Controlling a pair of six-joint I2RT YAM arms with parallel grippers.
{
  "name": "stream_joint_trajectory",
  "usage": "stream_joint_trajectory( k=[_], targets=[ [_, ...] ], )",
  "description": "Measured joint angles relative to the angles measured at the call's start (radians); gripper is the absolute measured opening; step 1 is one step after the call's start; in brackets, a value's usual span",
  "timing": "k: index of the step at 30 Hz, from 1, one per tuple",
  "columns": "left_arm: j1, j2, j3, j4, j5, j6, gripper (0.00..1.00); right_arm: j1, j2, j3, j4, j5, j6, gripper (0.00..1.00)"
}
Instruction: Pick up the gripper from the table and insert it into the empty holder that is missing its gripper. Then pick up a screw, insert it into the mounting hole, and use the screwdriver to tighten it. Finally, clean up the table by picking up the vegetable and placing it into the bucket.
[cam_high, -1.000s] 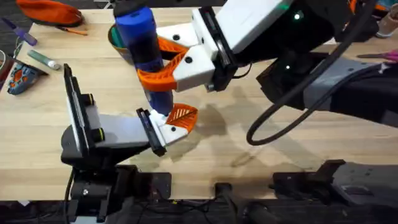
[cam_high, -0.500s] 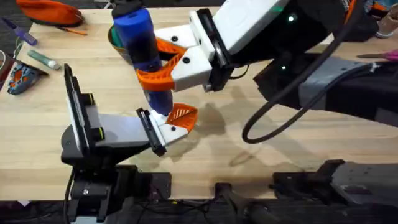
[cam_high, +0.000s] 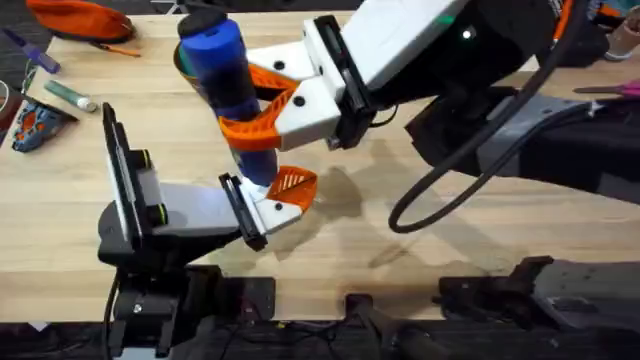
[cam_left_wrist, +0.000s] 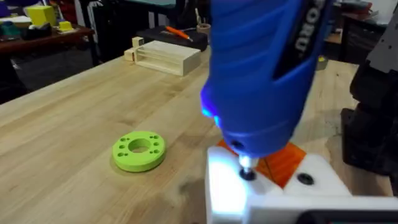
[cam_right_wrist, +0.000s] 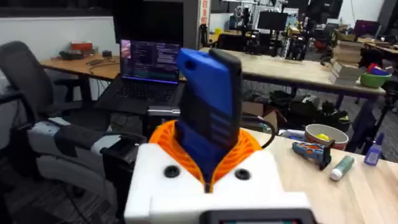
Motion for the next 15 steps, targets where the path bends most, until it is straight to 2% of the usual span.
stream_joint_trajectory(
  k=[6, 12, 15],
  targets=[
    [0.0, -0.002, 0.0, 0.0, 0.0, 0.001, 0.014, 0.0, 0.016, 0.061, -0.061, -0.061, 0.011, 0.022],
    [0.0, -0.002, 0.0, 0.0, 0.0, 0.001, 0.014, -0.021, 0.037, 0.269, -0.307, -0.107, 0.004, 0.022],
    [0.0, -0.002, 0.0, 0.0, 0.0, 0.001, 0.014, -0.032, 0.037, 0.335, -0.335, -0.113, -0.007, 0.022]
  ],
)
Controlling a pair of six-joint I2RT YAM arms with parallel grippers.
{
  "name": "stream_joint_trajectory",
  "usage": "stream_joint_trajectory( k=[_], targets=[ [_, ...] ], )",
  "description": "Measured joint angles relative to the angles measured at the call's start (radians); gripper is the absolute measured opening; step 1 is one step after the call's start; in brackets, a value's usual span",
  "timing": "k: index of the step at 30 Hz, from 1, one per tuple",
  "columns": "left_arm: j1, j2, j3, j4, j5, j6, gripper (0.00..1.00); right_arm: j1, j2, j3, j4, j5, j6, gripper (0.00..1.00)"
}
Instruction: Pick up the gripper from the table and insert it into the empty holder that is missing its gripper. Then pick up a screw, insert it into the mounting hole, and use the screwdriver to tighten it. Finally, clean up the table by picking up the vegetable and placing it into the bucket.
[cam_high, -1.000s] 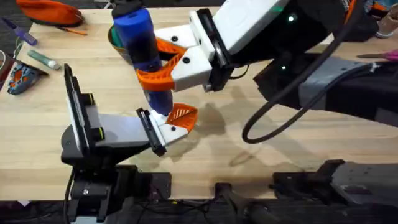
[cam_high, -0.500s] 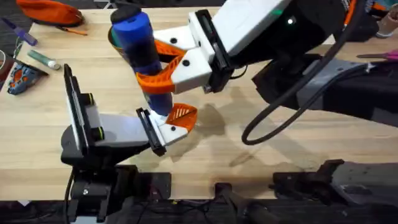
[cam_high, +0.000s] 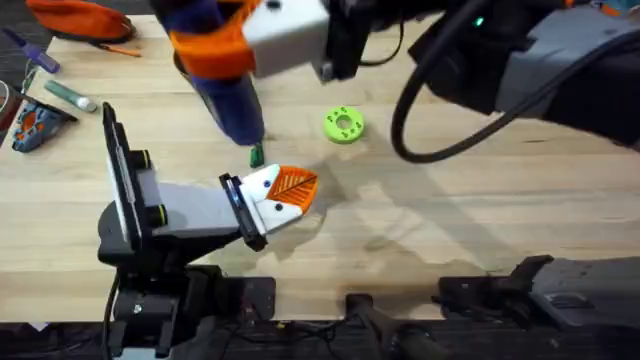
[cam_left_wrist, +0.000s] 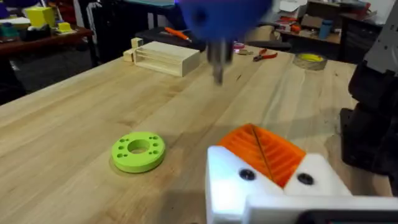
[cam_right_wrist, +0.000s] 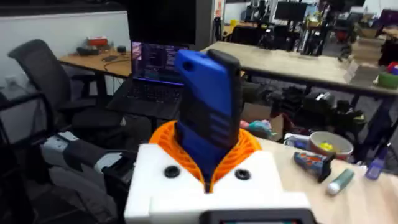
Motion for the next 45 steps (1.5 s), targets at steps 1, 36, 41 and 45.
stream_joint_trajectory(
  k=[1, 36, 41, 45],
  targets=[
    [0.0, 0.0, 0.0, 0.0, 0.0, 0.0, 0.014, -0.002, 0.0, 0.011, 0.0, -0.002, -0.004, 0.022],
    [0.0, 0.0, 0.0, 0.0, 0.0, 0.0, 0.014, -0.344, -0.01, 0.422, -1.6, 0.975, -0.819, 0.022],
    [0.0, 0.0, 0.0, 0.0, 0.0, 0.0, 0.014, -0.344, -0.007, 0.423, -1.632, 1.1, -0.979, 0.022],
    [0.0, 0.0, 0.0, 0.0, 0.0, 0.0, 0.014, -0.344, 0.003, 0.425, -1.748, 1.183, -1.12, 0.022]
  ],
)
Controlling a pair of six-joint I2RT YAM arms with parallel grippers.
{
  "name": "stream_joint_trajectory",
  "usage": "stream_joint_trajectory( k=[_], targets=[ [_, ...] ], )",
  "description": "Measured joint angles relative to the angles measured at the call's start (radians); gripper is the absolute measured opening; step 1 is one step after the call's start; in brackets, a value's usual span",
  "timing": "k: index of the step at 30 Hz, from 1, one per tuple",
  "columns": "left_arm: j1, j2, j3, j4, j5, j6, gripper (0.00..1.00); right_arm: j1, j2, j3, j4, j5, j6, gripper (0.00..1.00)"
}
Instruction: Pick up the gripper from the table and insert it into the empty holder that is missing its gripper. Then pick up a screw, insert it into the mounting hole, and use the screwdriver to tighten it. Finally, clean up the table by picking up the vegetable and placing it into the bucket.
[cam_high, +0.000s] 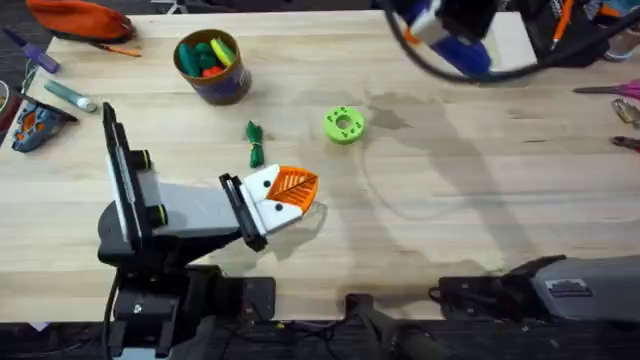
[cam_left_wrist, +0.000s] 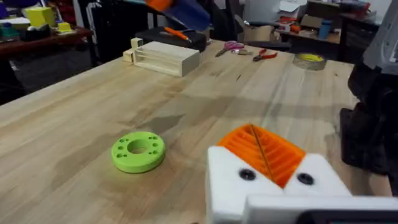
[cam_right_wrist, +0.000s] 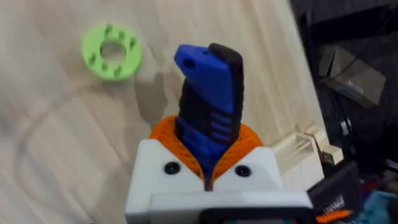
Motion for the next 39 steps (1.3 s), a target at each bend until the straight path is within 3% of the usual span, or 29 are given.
stream_joint_trajectory(
  k=[8, 21, 33, 39],
  targets=[
    [0.0, 0.0, 0.0, 0.0, -0.001, 0.0, 0.014, -0.052, 0.09, -0.009, -0.192, 0.08, -0.275, 0.022],
    [0.0, 0.0, 0.0, 0.003, -0.012, 0.0, 0.014, -0.119, 0.107, -0.312, 0.015, 0.075, -0.443, 0.022],
    [0.0, 0.0, 0.0, 0.003, -0.012, 0.0, 0.014, -0.119, 0.332, -0.333, 0.157, 0.065, -0.506, 0.022],
    [0.0, 0.0, 0.0, 0.003, -0.013, 0.0, 0.014, -0.119, 0.334, -0.33, 0.159, 0.065, -0.527, 0.022]
  ],
)
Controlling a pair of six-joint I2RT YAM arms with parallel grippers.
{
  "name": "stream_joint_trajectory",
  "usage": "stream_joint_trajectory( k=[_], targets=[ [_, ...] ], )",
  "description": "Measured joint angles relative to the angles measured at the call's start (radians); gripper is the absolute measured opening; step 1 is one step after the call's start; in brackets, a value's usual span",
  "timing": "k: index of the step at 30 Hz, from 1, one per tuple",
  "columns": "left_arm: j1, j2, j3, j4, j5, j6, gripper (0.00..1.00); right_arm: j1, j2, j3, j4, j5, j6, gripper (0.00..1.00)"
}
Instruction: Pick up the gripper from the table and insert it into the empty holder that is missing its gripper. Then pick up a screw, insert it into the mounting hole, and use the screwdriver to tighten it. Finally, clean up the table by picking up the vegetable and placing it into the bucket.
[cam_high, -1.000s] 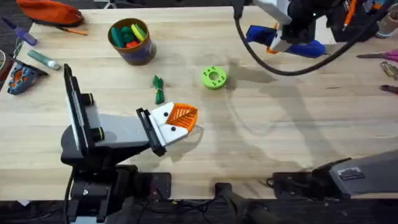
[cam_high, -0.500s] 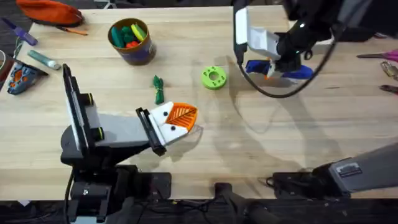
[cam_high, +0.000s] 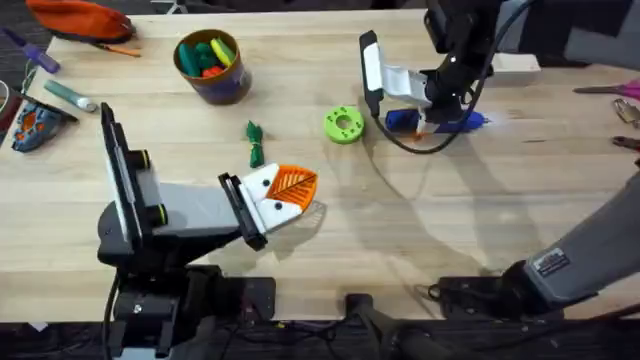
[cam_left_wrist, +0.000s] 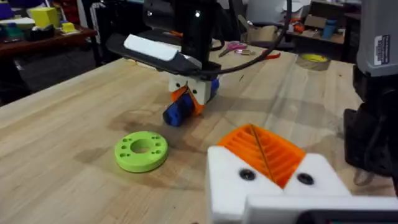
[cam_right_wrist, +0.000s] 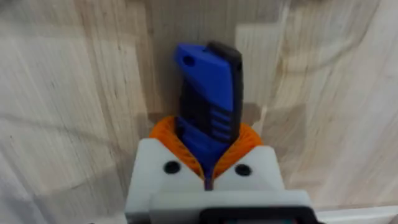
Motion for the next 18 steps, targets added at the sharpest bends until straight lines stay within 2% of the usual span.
stream_joint_trajectory(
  k=[6, 7, 12, 13, 14, 18],
  targets=[
    [0.0, 0.0, 0.0, 0.0, 0.0, 0.0, 0.014, 0.0, 0.0, 0.0, 0.0, 0.0, -0.002, 0.028],
    [0.0, 0.0, 0.0, 0.0, 0.0, 0.0, 0.014, 0.0, 0.0, 0.0, 0.001, 0.002, 0.003, 0.117],
    [0.0, 0.0, 0.0, 0.0, 0.0, 0.0, 0.014, -0.003, -0.003, 0.013, 0.028, 0.003, 0.001, 0.834],
    [0.0, 0.0, 0.0, 0.0, 0.0, 0.0, 0.014, -0.003, -0.004, 0.015, 0.026, 0.003, -0.003, 0.939],
    [0.0, 0.0, 0.0, 0.0, 0.0, 0.0, 0.014, -0.003, -0.004, 0.016, 0.028, 0.003, -0.002, 0.967],
    [0.0, 0.0, 0.0, 0.0, 0.0, 0.0, 0.014, -0.003, -0.004, 0.016, 0.028, 0.003, -0.003, 0.976]
  ],
)
